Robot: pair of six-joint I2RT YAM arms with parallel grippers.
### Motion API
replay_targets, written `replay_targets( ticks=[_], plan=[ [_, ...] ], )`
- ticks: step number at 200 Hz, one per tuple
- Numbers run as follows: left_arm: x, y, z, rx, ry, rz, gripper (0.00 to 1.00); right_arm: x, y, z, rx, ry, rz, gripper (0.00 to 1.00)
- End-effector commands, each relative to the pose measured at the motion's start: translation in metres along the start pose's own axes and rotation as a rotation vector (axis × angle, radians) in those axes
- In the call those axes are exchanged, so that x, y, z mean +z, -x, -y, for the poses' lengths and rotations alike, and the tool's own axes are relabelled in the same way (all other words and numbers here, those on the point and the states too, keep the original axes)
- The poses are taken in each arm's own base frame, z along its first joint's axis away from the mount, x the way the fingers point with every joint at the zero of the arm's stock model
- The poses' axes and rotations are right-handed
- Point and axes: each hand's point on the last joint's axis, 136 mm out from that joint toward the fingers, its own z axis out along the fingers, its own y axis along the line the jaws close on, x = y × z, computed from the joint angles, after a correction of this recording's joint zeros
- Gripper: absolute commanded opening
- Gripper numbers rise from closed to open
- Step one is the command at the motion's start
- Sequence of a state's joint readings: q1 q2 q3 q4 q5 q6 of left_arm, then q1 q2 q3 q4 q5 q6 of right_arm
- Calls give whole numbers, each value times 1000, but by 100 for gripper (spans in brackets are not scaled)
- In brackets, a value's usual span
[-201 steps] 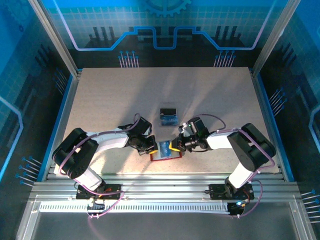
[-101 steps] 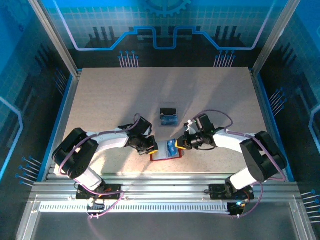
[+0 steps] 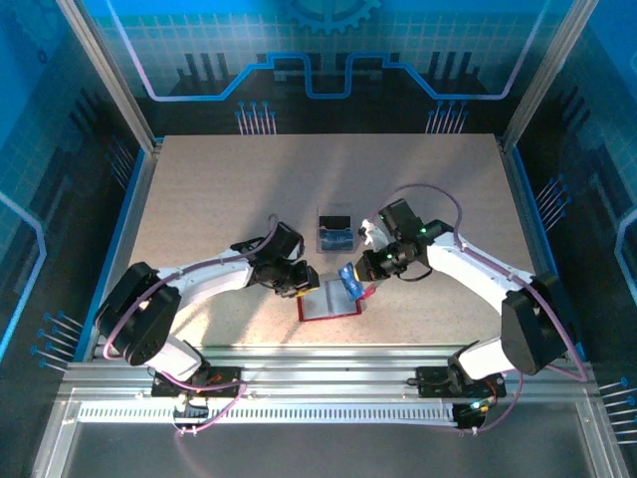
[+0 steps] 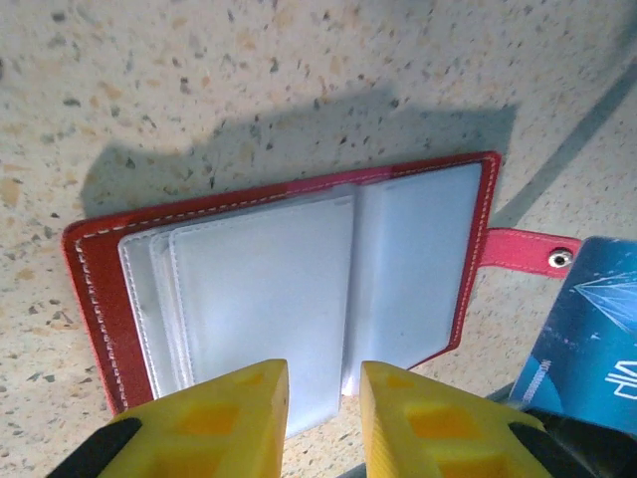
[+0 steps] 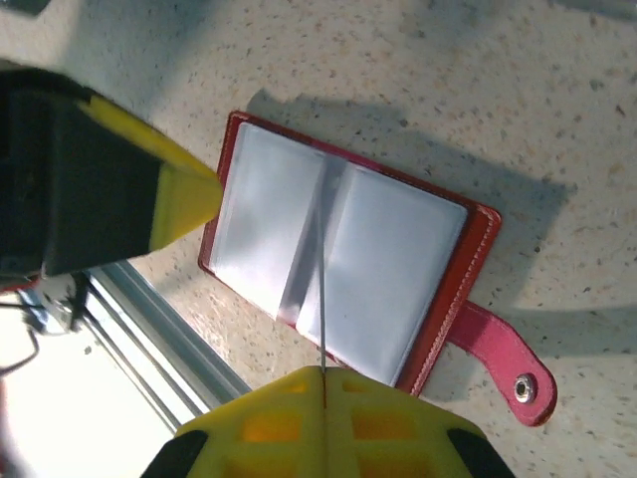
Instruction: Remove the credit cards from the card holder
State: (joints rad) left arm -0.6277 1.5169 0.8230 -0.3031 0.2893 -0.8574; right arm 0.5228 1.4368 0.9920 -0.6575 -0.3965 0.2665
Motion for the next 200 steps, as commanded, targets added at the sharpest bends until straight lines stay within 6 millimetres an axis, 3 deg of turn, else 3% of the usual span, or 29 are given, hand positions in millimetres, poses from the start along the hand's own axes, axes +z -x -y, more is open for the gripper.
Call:
replay_targets(
  ticks=[1, 46, 95, 144, 200],
  plan=[
    [-9, 3, -5, 21, 46, 38, 26, -10, -33, 7, -284, -171, -194, 0],
    [-16, 7, -19, -5, 66, 66, 27, -8, -49, -10, -743, -207, -364, 0],
    [-27, 9, -37, -49, 72, 98, 31, -9, -43, -20, -995, -186, -460, 0],
    [-34, 5, -52, -77, 72, 117, 31, -13, 3, -28, -1110, -189, -425, 0],
    [-40, -3, -66, -106, 72, 126, 31, -14, 61, -25, -1109, -153, -424, 0]
  ],
)
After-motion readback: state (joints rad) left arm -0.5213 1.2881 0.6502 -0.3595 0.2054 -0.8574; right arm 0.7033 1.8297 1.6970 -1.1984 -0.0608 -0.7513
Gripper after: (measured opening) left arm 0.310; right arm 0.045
